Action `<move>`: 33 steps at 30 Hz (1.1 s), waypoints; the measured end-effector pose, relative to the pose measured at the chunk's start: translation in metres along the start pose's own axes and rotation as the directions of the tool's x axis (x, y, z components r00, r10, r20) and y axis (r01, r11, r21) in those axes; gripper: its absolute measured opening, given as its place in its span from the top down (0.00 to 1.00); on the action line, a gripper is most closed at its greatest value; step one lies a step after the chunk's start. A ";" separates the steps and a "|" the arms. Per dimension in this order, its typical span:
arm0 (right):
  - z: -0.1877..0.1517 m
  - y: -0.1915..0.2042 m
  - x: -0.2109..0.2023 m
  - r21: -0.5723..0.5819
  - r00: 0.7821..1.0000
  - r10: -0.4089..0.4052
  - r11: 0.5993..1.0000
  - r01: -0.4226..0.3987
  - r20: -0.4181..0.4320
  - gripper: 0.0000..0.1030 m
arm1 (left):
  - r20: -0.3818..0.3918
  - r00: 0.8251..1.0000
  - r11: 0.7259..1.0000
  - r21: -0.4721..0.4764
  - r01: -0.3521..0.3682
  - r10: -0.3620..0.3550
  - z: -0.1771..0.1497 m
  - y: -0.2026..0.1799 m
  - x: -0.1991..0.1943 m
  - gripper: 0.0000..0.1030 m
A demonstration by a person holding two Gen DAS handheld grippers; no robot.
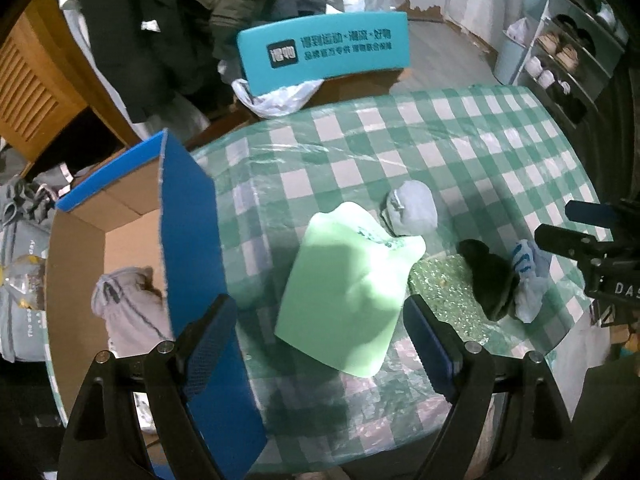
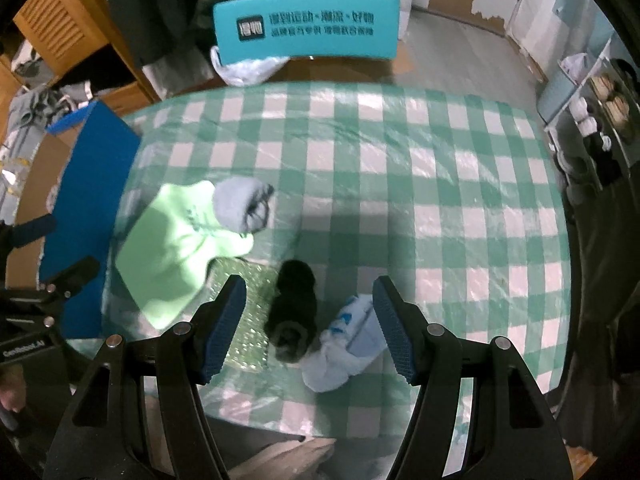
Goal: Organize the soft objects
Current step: 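Withdraw both grippers from the box toward the remaining items, then grasp the blue-white sock with the right gripper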
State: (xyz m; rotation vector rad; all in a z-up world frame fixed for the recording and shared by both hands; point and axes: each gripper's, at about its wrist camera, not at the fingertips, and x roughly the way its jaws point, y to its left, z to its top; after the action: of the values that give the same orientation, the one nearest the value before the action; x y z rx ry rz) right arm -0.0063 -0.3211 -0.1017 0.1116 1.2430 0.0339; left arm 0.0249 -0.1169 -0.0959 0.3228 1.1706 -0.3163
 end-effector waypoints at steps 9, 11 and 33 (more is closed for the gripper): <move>-0.013 -0.016 0.024 0.031 0.998 -0.021 0.999 0.023 -0.065 0.37 | -0.055 0.998 1.000 0.022 0.009 -0.008 0.001 -0.011 0.025 0.15; -0.017 -0.020 0.030 0.041 0.996 -0.025 0.999 0.028 -0.082 0.37 | -0.065 0.998 1.000 0.031 0.007 -0.005 0.001 -0.013 0.031 0.15; -0.040 -0.037 0.074 0.100 0.976 -0.019 0.994 0.041 -0.215 0.37 | -0.126 0.992 0.999 0.044 -0.009 0.014 0.007 -0.019 0.065 0.15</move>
State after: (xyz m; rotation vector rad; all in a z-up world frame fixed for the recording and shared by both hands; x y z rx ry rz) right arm -0.0218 -0.3491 -0.1876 0.1831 1.4615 -0.0465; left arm 0.0458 -0.1414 -0.1552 0.3917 1.2867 -0.3150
